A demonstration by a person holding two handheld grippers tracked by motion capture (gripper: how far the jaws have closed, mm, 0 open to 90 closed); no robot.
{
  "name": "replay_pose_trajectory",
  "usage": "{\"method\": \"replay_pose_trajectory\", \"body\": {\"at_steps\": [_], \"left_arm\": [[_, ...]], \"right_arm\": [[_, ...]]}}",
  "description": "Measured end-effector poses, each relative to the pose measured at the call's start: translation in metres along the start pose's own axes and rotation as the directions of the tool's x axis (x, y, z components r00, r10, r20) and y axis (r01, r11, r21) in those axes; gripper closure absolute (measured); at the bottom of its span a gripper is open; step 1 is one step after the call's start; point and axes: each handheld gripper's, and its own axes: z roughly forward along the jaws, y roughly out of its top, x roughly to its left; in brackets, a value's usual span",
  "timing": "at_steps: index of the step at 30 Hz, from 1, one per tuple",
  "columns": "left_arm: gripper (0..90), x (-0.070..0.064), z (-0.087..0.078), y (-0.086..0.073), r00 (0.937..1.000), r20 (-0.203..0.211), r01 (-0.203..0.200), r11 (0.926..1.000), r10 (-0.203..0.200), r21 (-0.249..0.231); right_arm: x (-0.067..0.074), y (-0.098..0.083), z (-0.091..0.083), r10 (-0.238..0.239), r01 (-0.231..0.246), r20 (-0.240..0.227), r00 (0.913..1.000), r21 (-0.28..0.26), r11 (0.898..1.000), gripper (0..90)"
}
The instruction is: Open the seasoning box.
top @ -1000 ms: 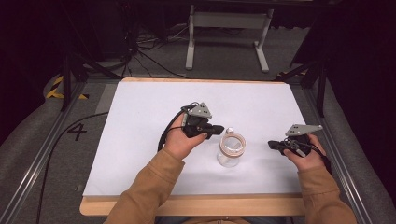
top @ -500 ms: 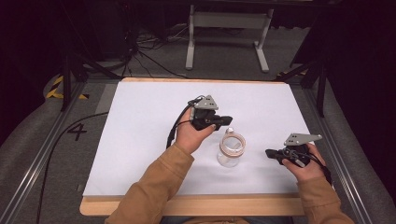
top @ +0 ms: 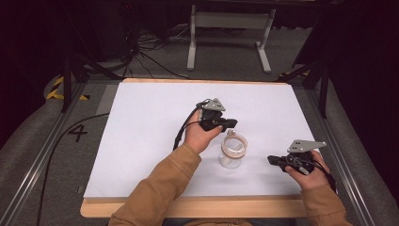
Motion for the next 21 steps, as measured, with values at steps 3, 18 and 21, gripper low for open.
{"method": "replay_pose_trajectory", "body": {"at_steps": [3, 18, 21], "left_arm": [[89.4, -0.001, 0.001, 0.000, 1.0000, 0.004, -0.004, 0.9999, 0.004, 0.015], [89.5, 0.001, 0.003, -0.002, 1.0000, -0.008, -0.001, 0.9998, 0.001, 0.020], [89.5, 0.002, 0.002, -0.002, 1.0000, -0.006, -0.006, 0.9997, 0.006, 0.025]], "right_arm": [[0.003, 0.001, 0.002, -0.010, 0.010, -0.005, 0.9999, 0.000, 1.000, 89.6], [0.013, 0.007, 0.003, -0.043, 0.043, -0.031, 0.9986, -0.008, 0.999, 89.5], [0.016, 0.009, 0.002, -0.047, 0.047, -0.034, 0.9983, -0.016, 0.999, 89.5]]}}
